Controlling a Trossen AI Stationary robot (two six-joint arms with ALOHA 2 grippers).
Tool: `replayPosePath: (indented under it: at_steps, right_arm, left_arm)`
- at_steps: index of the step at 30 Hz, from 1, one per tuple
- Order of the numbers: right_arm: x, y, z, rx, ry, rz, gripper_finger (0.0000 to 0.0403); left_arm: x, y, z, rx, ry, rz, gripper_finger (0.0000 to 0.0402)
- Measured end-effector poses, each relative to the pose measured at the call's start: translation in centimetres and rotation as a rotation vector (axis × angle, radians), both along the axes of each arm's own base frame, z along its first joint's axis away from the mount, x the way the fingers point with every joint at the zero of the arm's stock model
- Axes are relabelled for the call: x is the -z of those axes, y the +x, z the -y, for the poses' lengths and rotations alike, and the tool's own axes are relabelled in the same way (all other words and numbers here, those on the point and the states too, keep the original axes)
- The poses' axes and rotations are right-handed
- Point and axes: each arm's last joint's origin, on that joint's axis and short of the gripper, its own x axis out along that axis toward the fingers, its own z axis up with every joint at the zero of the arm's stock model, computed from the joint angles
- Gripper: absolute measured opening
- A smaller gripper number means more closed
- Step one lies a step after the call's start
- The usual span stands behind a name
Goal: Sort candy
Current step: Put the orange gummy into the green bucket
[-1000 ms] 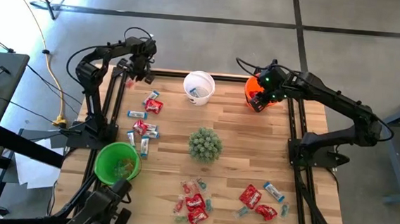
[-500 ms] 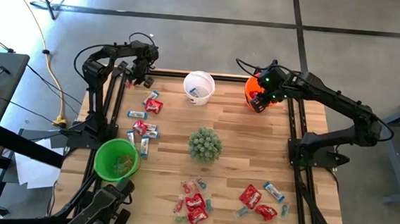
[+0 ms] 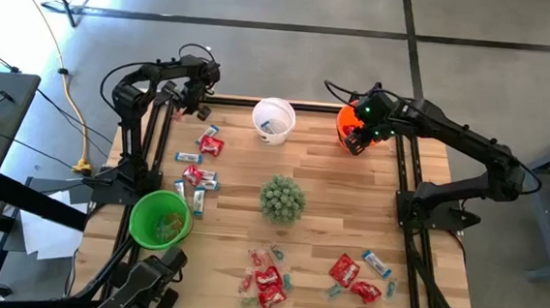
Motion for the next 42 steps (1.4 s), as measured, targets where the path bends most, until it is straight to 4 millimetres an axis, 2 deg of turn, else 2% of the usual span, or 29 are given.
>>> replayPosePath:
  at_steps: [21, 34, 42]
  right_arm:
    - [0.2, -0.4, -0.2, 0.0, 0.024, -0.042, 0.0144]
    - [0.4, -0.7, -0.4, 0.0, 0.046, -0.084, 0.0144]
    - [0.5, -1.0, -0.6, 0.0, 0.063, -0.114, 0.0144]
  left_arm:
    - [0.0, 0.1, -0.3, -0.08, 0.078, 0.012, 0.0066]
    - [2.1, 0.1, -0.2, -0.077, 0.05, -0.11, 0.0066]
    - [2.6, -0.2, -1.0, -0.113, -0.016, -0.096, 0.0056]
